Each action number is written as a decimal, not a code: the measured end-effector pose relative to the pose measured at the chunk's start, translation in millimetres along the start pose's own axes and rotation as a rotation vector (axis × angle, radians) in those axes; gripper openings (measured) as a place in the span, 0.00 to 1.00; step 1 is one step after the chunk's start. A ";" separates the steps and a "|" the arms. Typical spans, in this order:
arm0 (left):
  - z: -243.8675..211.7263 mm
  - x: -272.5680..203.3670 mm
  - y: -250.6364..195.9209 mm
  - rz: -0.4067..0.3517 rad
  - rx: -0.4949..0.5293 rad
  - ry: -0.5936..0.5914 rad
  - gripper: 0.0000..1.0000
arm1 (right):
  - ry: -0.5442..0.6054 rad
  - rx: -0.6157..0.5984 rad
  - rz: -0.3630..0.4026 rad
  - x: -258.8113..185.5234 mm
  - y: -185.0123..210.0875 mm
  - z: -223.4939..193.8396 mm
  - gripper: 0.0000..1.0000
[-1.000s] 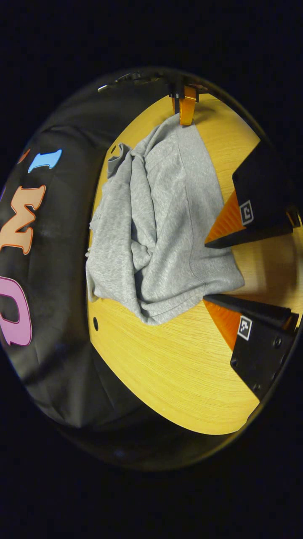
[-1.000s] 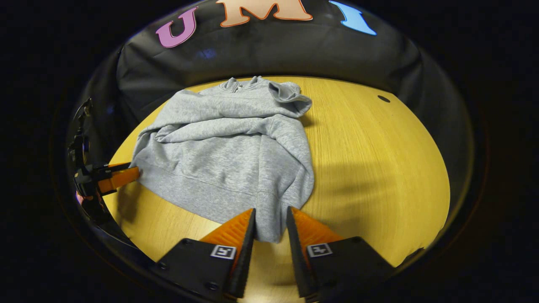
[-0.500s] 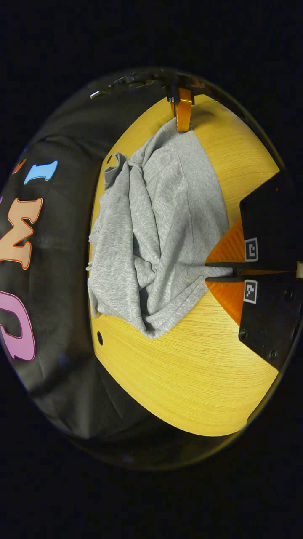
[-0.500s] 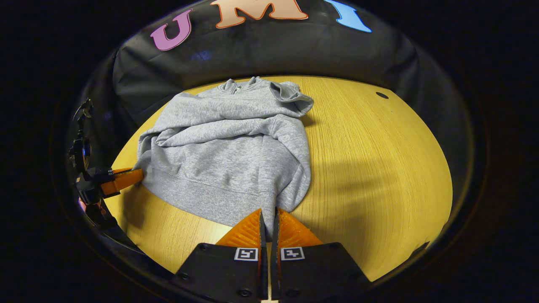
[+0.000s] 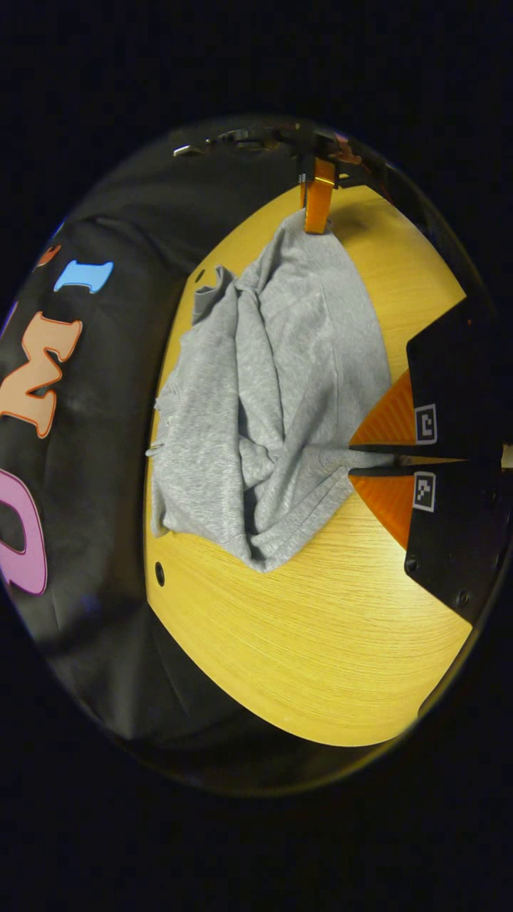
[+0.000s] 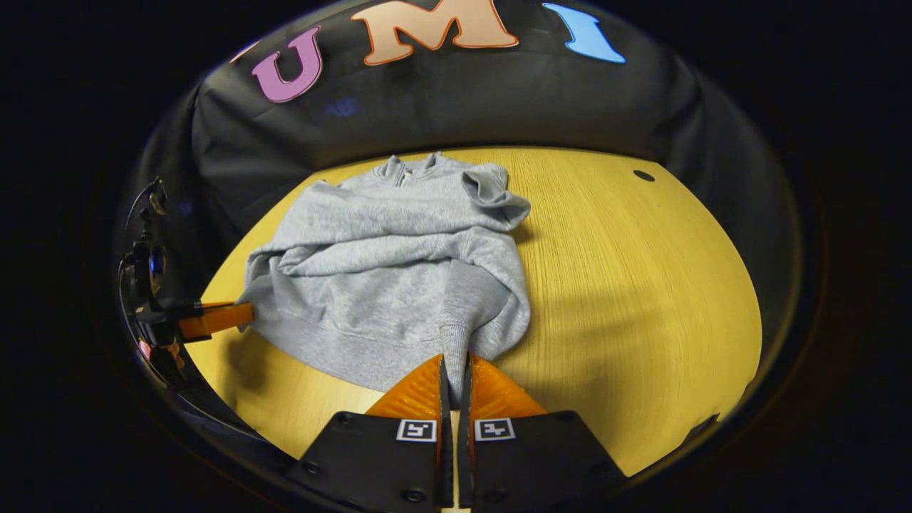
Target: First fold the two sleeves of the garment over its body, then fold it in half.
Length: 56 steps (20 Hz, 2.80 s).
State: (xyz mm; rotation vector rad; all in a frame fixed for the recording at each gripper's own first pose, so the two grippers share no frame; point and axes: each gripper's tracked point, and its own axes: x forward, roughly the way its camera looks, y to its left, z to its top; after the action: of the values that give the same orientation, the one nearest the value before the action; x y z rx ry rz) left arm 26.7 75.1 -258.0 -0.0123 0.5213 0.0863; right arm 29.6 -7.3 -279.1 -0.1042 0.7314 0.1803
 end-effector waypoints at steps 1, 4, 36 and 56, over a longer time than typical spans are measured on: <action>8.7 -4.2 -0.1 -0.004 -0.027 -0.016 0.00 | -0.015 0.005 0.003 -1.5 0.7 8.5 0.05; 40.7 -14.4 -1.5 -0.020 -0.111 -0.077 0.00 | -0.059 0.035 0.012 -6.5 2.1 35.6 0.05; 169.4 156.2 33.4 0.103 0.012 -0.044 0.14 | 0.087 0.201 0.135 148.3 -20.7 143.2 0.26; 247.3 -31.9 -30.8 -0.003 0.159 -0.395 0.88 | -0.344 0.110 0.195 -28.7 -13.3 229.3 0.98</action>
State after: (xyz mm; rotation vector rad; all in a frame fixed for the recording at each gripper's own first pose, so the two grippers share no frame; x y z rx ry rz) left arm 124.7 50.3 -28.0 0.1567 0.1320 0.0423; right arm 161.3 12.1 -89.7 0.1021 0.4064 0.3343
